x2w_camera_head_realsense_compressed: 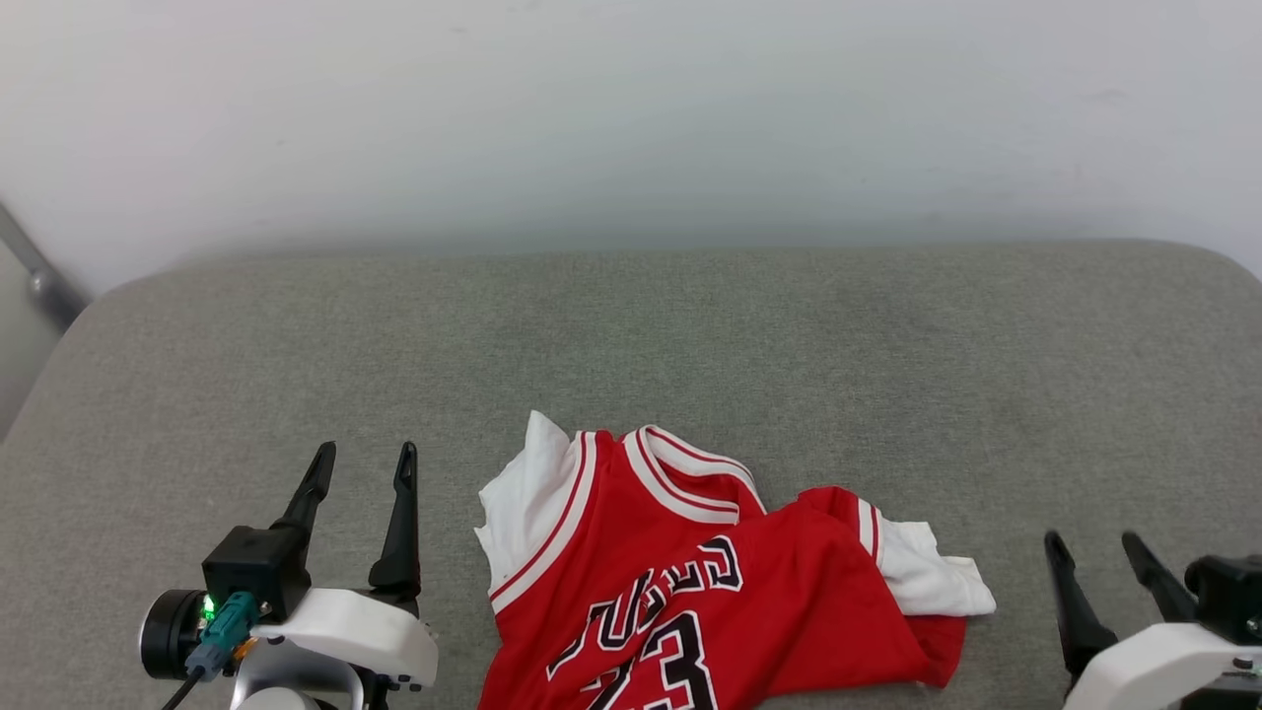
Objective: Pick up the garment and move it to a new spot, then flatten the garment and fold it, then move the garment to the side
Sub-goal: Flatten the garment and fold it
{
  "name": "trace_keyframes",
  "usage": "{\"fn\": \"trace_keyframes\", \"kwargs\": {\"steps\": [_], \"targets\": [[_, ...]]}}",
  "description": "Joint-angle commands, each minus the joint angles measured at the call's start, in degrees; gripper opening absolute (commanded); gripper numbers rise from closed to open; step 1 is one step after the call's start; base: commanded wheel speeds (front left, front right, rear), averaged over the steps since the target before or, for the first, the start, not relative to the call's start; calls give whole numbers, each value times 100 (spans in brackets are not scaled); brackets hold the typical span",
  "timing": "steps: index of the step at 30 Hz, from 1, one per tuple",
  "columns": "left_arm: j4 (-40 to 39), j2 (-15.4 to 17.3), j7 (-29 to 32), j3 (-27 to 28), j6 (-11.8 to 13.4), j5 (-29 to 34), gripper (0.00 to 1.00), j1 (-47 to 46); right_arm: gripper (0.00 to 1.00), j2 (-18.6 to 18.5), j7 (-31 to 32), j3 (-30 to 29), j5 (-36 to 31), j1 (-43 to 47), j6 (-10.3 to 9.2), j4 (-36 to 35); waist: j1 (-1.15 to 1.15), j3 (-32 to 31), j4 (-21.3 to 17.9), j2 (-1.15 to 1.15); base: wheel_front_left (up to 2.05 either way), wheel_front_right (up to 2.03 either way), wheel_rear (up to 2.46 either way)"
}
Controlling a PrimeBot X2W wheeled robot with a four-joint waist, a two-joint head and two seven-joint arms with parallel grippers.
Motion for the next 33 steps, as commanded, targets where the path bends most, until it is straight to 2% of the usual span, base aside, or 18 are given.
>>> {"fn": "trace_keyframes", "kwargs": {"steps": [1,5,13,20,28,29,30,33], "targets": [[-42,26,-30,25,26,23,100,51,100,-6,169,-85,49,79,-4,72,0,18,20,0,0,0,0],[-155,-6,-41,-18,50,69,100,17,100,-337,1082,-195,394,-92,-3,299,0,150,102,0,0,0,0],[-302,-132,-104,-64,-10,184,100,-316,100,-1067,2733,446,1097,-602,-3,440,0,685,336,0,0,0,0],[-216,-267,-166,-60,-146,241,100,-652,100,-1471,3394,933,1420,-1267,-3,851,0,1208,499,0,0,0,0],[-42,-415,-189,-73,-291,309,100,-864,100,-1512,3659,1139,1605,-1529,-7,1705,0,1445,619,0,0,0,0],[-12,-427,-193,-68,-302,322,100,-866,48,-1488,3695,1188,1662,-1528,-7,1773,0,1449,623,0,0,0,0],[16,-435,-197,-55,-316,327,100,-869,0,-1489,3704,1241,1704,-1527,-7,1800,0,1452,622,0,0,0,0],[123,-460,-207,40,-313,330,100,-764,0,-1713,3355,1325,1652,-1776,-5,1420,0,1375,511,0,0,0,0]]}}
